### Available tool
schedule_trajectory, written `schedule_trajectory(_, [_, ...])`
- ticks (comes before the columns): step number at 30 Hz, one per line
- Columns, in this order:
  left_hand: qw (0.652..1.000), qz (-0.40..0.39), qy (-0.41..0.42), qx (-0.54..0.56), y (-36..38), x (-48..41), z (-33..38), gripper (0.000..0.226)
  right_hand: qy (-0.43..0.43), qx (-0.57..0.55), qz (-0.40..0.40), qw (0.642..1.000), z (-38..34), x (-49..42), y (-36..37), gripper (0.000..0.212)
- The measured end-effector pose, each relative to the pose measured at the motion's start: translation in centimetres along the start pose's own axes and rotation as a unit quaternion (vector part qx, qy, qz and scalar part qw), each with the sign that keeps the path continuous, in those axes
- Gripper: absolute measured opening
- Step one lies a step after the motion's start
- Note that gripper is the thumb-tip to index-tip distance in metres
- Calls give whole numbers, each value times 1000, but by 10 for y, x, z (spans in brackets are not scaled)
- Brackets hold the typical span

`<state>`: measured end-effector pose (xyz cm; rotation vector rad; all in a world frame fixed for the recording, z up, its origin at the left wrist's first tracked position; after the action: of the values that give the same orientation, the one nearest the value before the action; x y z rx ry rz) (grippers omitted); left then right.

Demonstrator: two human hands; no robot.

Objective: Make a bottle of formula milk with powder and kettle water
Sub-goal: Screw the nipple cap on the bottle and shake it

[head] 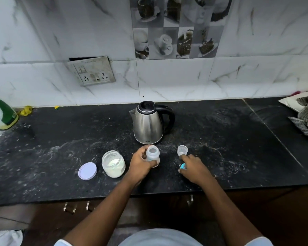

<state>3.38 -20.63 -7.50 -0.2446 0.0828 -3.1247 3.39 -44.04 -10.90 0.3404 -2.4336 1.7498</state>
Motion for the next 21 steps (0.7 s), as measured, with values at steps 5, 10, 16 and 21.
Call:
schedule_trajectory(5, [1000, -4, 4, 0, 0, 0, 4, 57, 1, 67, -13, 998, -8, 0, 11, 49])
schedule_trajectory(10, [1000, -6, 6, -4, -3, 1, 3, 57, -6, 93, 7, 996, -16, 3, 10, 36])
schedule_trajectory(16, [1000, -5, 5, 1, -7, 1, 0, 60, -38, -52, 41, 997, -43, 12, -40, 43])
schedule_trajectory(21, [1000, -10, 14, 4, -5, 3, 5, 60, -126, -164, 75, 975, -81, 27, -100, 48])
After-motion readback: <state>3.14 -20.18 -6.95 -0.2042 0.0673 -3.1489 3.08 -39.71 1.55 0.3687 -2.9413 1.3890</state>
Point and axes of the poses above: each hand's wrist, its own x-axis away from the middle knuckle, its own y-axis out of the palm, z = x × y, the point moved 5 cm from there along -x, towards the middle knuckle, and after that the axes turned 1 degree about -y, right-handed, at the moved point
